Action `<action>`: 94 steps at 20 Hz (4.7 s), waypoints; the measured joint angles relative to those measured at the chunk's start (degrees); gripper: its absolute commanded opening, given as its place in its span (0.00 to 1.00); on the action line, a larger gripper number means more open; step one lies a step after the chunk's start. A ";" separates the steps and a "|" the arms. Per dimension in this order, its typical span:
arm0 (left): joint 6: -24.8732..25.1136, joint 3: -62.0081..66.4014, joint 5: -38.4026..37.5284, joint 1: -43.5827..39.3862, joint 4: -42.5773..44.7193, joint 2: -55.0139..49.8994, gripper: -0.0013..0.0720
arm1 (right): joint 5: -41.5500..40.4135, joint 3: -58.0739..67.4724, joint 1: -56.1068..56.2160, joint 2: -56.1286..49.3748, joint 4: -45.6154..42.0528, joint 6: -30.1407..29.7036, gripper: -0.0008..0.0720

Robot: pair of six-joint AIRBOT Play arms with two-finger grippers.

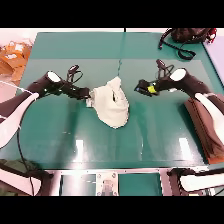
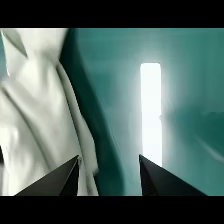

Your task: Fold the shirts.

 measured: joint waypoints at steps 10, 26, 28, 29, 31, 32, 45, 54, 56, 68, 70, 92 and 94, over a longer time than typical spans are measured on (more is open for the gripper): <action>2.64 1.27 -3.50 1.09 0.83 -0.09 0.05 | -4.57 23.76 8.07 -26.27 15.34 -0.94 0.03; -10.62 23.43 -22.12 1.18 19.52 17.46 0.05 | 13.49 33.07 -7.04 5.81 -1.11 -5.31 0.03; -13.09 24.04 -22.67 1.18 21.94 24.44 0.05 | 15.23 33.16 -9.75 12.81 -3.15 -5.31 0.03; -14.51 24.20 -23.04 1.18 23.78 28.06 0.05 | 16.13 33.16 -11.26 16.13 -3.91 -5.29 0.03; -17.38 24.46 -23.78 1.18 28.50 34.84 0.05 | 17.73 33.18 -14.62 22.64 -5.05 -5.11 0.03; -18.58 24.50 -24.28 1.16 31.10 37.73 0.05 | 18.88 33.18 -16.35 25.70 -5.35 -4.79 0.03; -17.59 0.52 -25.14 1.18 37.79 44.54 0.05 | 28.15 -2.56 -18.91 39.76 -14.58 2.51 0.03; -15.91 -21.79 -7.43 1.20 32.89 40.50 0.05 | 8.02 -26.47 -18.29 27.67 -11.89 -0.96 0.03; -14.93 -22.97 -6.73 1.22 29.46 39.08 0.05 | 7.02 -27.23 -18.29 26.34 -11.63 -2.12 0.03; -12.37 -23.96 -13.33 1.25 27.50 37.33 0.99 | 13.79 -24.59 -23.63 26.21 -2.60 -4.92 0.59; -14.64 -22.58 -15.45 1.25 32.48 37.33 0.99 | 15.34 -24.17 -25.59 26.47 -3.39 -4.76 0.59; 4.39 -6.60 -2.45 1.20 -4.66 1.03 0.98 | 7.30 -23.89 -26.08 10.75 -1.05 -2.43 0.59; 5.92 -6.49 -4.48 1.18 -8.35 -0.20 0.75 | 6.27 -23.76 -24.83 10.16 -0.44 -2.60 0.59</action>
